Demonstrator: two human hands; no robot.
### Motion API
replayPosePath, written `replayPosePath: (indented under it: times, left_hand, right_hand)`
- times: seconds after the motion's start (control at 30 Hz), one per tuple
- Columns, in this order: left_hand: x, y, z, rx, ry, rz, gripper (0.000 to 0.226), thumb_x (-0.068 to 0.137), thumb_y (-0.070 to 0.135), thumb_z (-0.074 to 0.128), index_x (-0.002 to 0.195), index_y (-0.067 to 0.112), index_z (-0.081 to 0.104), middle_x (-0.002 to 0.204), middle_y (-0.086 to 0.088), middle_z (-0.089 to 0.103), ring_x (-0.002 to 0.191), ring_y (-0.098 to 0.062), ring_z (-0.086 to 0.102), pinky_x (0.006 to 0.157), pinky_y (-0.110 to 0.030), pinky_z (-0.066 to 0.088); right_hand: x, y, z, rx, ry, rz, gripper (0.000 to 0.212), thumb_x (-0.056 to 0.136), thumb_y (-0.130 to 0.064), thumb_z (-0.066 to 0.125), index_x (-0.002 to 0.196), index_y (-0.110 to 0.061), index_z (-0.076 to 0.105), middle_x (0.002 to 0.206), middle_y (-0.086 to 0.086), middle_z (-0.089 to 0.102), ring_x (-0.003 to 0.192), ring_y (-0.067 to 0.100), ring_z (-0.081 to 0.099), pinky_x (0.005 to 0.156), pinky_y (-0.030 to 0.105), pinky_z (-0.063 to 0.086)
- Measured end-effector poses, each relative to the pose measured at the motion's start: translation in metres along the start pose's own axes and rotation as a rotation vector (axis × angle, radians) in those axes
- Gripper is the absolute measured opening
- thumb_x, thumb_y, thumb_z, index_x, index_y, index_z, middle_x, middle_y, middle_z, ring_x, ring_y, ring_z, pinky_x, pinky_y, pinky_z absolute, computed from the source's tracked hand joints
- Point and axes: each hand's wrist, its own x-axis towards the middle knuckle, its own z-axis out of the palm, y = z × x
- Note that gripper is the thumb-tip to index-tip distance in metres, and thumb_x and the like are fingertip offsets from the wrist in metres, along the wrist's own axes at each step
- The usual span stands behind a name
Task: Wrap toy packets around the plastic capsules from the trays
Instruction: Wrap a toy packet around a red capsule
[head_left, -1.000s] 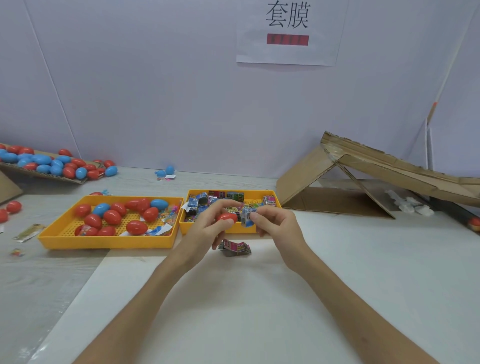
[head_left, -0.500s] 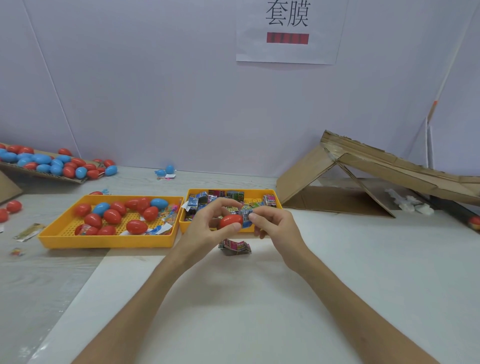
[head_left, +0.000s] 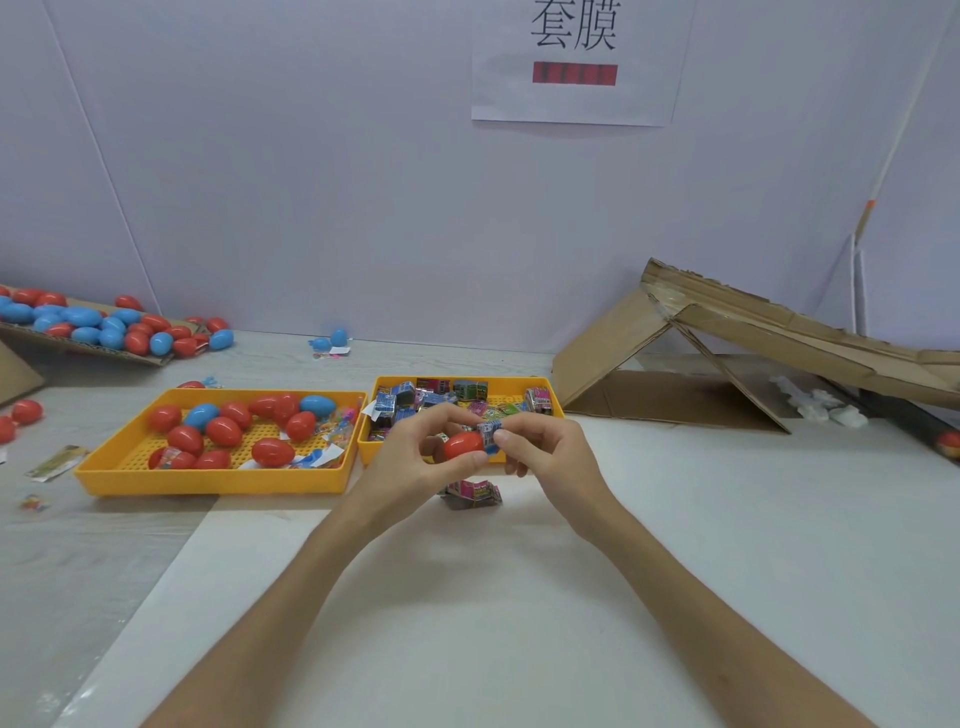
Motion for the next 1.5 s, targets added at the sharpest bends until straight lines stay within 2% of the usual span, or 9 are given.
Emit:
replayPosePath:
  times: [0.27, 0.43, 0.53, 0.7, 0.83, 0.93, 1.2, 1.4, 1.5]
  left_hand:
    - [0.0000, 0.0010, 0.0010, 0.020, 0.024, 0.021, 0.024, 0.085, 0.023, 0.080, 0.102, 0.033, 0.066, 0.106, 0.002, 0.066, 0.093, -0.021, 0.068, 0.074, -0.030, 0.061]
    - [0.0005, 0.0006, 0.0003, 0.031, 0.019, 0.021, 0.027, 0.084, 0.023, 0.081, 0.103, 0.033, 0.064, 0.103, 0.003, 0.066, 0.090, -0.020, 0.068, 0.077, -0.033, 0.061]
    - [0.0013, -0.0002, 0.0005, 0.024, 0.018, 0.023, 0.031, 0.082, 0.022, 0.083, 0.103, 0.034, 0.063, 0.100, 0.006, 0.066, 0.088, -0.019, 0.068, 0.077, -0.032, 0.060]
    - [0.0028, -0.0024, 0.0007, 0.014, 0.002, 0.016, 0.034, 0.079, 0.022, 0.085, 0.102, 0.034, 0.063, 0.096, 0.014, 0.066, 0.083, -0.024, 0.068, 0.074, -0.036, 0.062]
    - [0.0039, -0.0028, 0.0005, -0.002, 0.010, 0.021, 0.035, 0.077, 0.022, 0.087, 0.098, 0.036, 0.063, 0.095, 0.016, 0.067, 0.080, -0.026, 0.069, 0.068, -0.035, 0.062]
    - [0.0046, -0.0035, 0.0009, 0.016, 0.027, 0.012, 0.037, 0.074, 0.028, 0.088, 0.100, 0.032, 0.062, 0.095, 0.016, 0.067, 0.079, -0.024, 0.070, 0.069, -0.038, 0.063]
    - [0.0051, -0.0023, 0.0000, 0.056, 0.062, 0.022, 0.044, 0.068, 0.043, 0.085, 0.102, 0.028, 0.061, 0.097, 0.002, 0.065, 0.069, -0.018, 0.066, 0.066, -0.037, 0.061]
    - [0.0043, 0.0006, 0.0006, 0.030, 0.057, -0.004, 0.049, 0.065, 0.049, 0.081, 0.101, 0.023, 0.061, 0.095, -0.003, 0.070, 0.076, -0.029, 0.068, 0.067, -0.040, 0.062]
    - [0.0045, 0.0018, -0.0003, -0.028, 0.052, -0.049, 0.048, 0.066, 0.045, 0.082, 0.101, 0.019, 0.062, 0.095, -0.003, 0.072, 0.079, -0.031, 0.069, 0.063, -0.031, 0.060]
  right_hand:
    - [0.0003, 0.0006, -0.0008, 0.044, 0.053, -0.001, 0.015, 0.092, 0.001, 0.066, 0.082, -0.007, 0.074, 0.066, -0.006, 0.069, 0.059, 0.006, 0.062, 0.060, 0.018, 0.050]
    - [0.0009, 0.0032, -0.0032, 0.055, 0.103, 0.031, 0.004, 0.085, -0.004, 0.077, 0.086, -0.008, 0.076, 0.080, 0.005, 0.075, 0.074, 0.013, 0.069, 0.069, 0.026, 0.055]
    - [0.0027, 0.0040, -0.0036, 0.033, 0.120, 0.047, 0.008, 0.083, -0.007, 0.079, 0.085, -0.014, 0.075, 0.080, -0.003, 0.072, 0.072, 0.012, 0.062, 0.067, 0.026, 0.051]
    - [0.0023, 0.0040, -0.0024, 0.059, 0.053, 0.118, 0.013, 0.091, -0.015, 0.073, 0.103, -0.018, 0.073, 0.093, -0.005, 0.074, 0.076, 0.009, 0.067, 0.062, 0.023, 0.051]
    - [0.0010, 0.0037, -0.0013, 0.101, -0.010, 0.133, 0.011, 0.093, -0.012, 0.070, 0.104, -0.011, 0.072, 0.088, 0.003, 0.075, 0.073, 0.015, 0.066, 0.062, 0.025, 0.050]
    - [0.0007, 0.0035, -0.0013, 0.115, -0.032, 0.129, 0.009, 0.092, -0.012, 0.071, 0.100, -0.014, 0.071, 0.084, 0.002, 0.075, 0.072, 0.013, 0.066, 0.064, 0.026, 0.052]
    - [0.0002, 0.0046, -0.0010, 0.136, -0.058, 0.113, 0.013, 0.090, -0.013, 0.073, 0.101, -0.017, 0.068, 0.082, 0.002, 0.075, 0.067, 0.017, 0.066, 0.063, 0.027, 0.051]
    - [0.0001, 0.0047, -0.0007, 0.140, -0.057, 0.085, 0.024, 0.089, -0.013, 0.074, 0.112, -0.020, 0.067, 0.079, 0.003, 0.074, 0.065, 0.015, 0.064, 0.061, 0.023, 0.050]
    - [0.0002, 0.0054, 0.0001, 0.155, -0.027, 0.072, 0.028, 0.088, -0.009, 0.075, 0.112, -0.021, 0.067, 0.078, 0.003, 0.074, 0.064, 0.014, 0.063, 0.060, 0.022, 0.049]
